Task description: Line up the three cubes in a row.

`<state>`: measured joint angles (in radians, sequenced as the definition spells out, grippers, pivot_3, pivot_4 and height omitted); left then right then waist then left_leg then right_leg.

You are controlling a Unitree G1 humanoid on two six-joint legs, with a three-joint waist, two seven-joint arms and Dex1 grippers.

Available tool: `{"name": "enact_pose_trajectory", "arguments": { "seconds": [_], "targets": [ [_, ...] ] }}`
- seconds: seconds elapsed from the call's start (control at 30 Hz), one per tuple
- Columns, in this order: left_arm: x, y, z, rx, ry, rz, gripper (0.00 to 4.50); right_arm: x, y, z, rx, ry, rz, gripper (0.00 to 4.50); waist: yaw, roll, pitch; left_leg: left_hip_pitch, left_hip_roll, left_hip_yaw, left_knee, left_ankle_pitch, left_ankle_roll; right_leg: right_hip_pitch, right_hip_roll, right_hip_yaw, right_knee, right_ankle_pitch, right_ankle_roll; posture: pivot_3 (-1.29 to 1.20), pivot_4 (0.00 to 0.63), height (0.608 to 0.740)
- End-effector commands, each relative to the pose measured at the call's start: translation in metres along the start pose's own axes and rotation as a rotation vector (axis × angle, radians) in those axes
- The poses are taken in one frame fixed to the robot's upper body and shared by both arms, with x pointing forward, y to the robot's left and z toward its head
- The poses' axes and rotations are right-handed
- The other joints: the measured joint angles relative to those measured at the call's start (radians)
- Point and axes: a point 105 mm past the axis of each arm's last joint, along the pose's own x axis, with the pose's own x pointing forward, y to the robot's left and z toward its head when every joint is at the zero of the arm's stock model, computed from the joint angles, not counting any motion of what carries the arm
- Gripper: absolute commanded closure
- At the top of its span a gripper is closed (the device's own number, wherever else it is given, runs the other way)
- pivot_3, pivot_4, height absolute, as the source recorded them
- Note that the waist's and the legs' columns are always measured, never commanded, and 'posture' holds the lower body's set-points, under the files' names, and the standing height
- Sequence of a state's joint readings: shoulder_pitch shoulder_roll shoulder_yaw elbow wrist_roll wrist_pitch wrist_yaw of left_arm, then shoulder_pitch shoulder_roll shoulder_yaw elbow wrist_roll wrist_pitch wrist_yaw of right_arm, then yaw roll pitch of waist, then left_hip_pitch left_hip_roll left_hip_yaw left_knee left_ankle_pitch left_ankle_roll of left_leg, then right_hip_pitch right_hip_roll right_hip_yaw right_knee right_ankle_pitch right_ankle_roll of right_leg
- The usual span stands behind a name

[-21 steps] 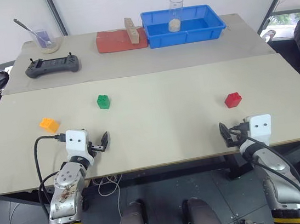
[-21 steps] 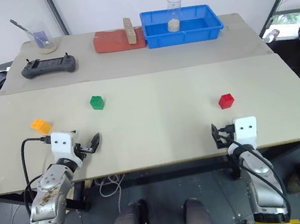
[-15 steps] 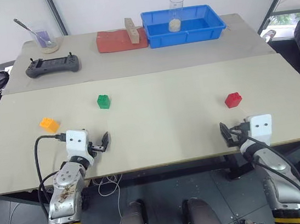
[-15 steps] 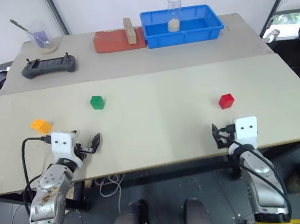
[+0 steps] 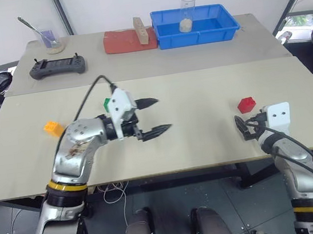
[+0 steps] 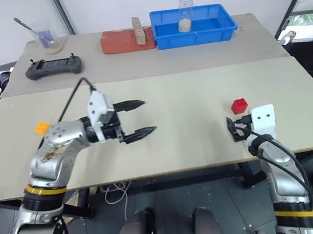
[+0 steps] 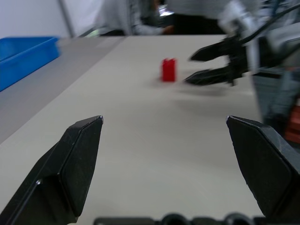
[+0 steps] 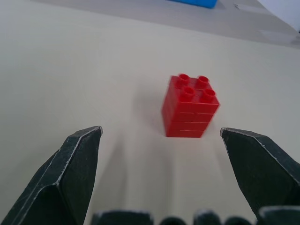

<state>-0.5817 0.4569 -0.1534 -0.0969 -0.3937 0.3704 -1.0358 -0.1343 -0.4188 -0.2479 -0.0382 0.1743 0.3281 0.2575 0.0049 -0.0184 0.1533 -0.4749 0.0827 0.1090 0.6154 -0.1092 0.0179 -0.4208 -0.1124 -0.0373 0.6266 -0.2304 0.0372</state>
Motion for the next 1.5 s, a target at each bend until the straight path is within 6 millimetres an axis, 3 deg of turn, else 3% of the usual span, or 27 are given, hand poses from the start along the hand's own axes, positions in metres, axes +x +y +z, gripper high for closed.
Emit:
{"name": "enact_pose_trajectory", "arguments": {
  "seconds": [0.03, 0.47, 0.57, 0.77, 0.8, 0.9, 1.03, 1.13, 1.3, 1.5],
  "targets": [
    [0.012, -0.004, 0.021, 0.05, -0.068, -0.081, 0.02, 0.008, -0.015, 0.013, 0.029, -0.052, -0.035, 0.0, -0.004, 0.0, 0.0, 0.0, 0.0, 0.0, 0.0, 0.0, 0.0, 0.0, 0.0, 0.0, 0.0, 0.0, 0.0, 0.0, 0.15, 0.74],
    [0.012, -0.003, 0.018, 0.06, -0.049, -0.11, 0.02, 0.04, -0.015, 0.021, 0.104, -0.077, 0.043, 0.0, -0.015, 0.0, 0.0, 0.0, 0.0, -0.001, 0.001, 0.001, 0.001, 0.0, 0.001, 0.001, 0.002, 0.0, 0.0, 0.0, 0.15, 0.74],
    [0.012, -0.002, 0.019, 0.058, -0.053, -0.102, 0.0, 0.041, -0.015, 0.021, 0.099, -0.085, 0.046, 0.78, -0.015, 0.0, 0.0, 0.0, 0.0, -0.001, 0.001, 0.001, 0.001, 0.0, 0.001, 0.001, 0.002, 0.0, 0.0, 0.0, 0.15, 0.74],
    [0.01, 0.001, 0.02, 0.054, -0.054, -0.081, 0.0, 0.042, -0.013, 0.021, 0.091, -0.094, 0.055, 2.9, -0.016, 0.0, 0.0, 0.0, 0.0, -0.001, 0.001, 0.001, 0.001, 0.0, 0.001, 0.001, 0.002, 0.0, 0.0, 0.0, 0.15, 0.74],
    [0.009, 0.001, 0.02, 0.053, -0.055, -0.079, 0.0, 0.042, -0.012, 0.022, 0.088, -0.095, 0.058, 3.11, -0.016, 0.0, 0.0, 0.0, 0.0, -0.001, 0.001, 0.001, 0.001, 0.0, 0.001, 0.001, 0.002, 0.0, 0.0, 0.0, 0.15, 0.74],
    [0.007, 0.002, 0.02, 0.052, -0.056, -0.068, 0.0, 0.042, -0.011, 0.027, 0.072, -0.106, 0.08, 3.11, -0.016, 0.0, 0.0, 0.0, 0.0, -0.001, 0.001, 0.001, 0.001, 0.0, 0.001, 0.001, 0.002, 0.0, 0.0, 0.0, 0.15, 0.74],
    [-0.005, 0.003, 0.017, 0.065, -0.034, -0.069, 0.0, 0.035, 0.027, 0.05, -0.005, -0.131, 0.364, 3.11, -0.018, 0.001, 0.001, 0.0, 0.0, -0.001, 0.001, 0.001, 0.001, 0.0, 0.001, 0.002, 0.003, 0.0, 0.0, 0.0, 0.15, 0.74],
    [-0.02, -0.002, 0.01, 0.067, -0.002, -0.09, 0.0, 0.018, 0.058, 0.063, -0.043, -0.116, 0.662, 3.11, -0.023, 0.001, 0.001, 0.001, 0.0, -0.001, 0.001, 0.001, 0.001, -0.001, 0.002, 0.002, 0.003, 0.0, -0.001, 0.0, 0.15, 0.74],
    [-0.046, -0.016, -0.008, 0.078, 0.054, -0.116, 0.0, -0.013, 0.1, 0.062, -0.155, -0.05, 1.127, 3.11, -0.019, 0.001, 0.001, 0.001, 0.001, -0.001, 0.001, 0.001, 0.001, -0.001, 0.002, 0.002, 0.003, -0.001, -0.002, 0.0, 0.15, 0.74],
    [-0.06, -0.031, -0.013, 0.064, 0.066, -0.109, 0.0, -0.021, 0.114, 0.054, -0.281, -0.023, 1.374, 3.11, -0.007, 0.001, 0.001, 0.0, 0.001, -0.001, 0.001, -0.004, -0.007, -0.001, 0.0, 0.001, 0.003, -0.002, -0.005, 0.0, 0.15, 0.74]
  ]
}}
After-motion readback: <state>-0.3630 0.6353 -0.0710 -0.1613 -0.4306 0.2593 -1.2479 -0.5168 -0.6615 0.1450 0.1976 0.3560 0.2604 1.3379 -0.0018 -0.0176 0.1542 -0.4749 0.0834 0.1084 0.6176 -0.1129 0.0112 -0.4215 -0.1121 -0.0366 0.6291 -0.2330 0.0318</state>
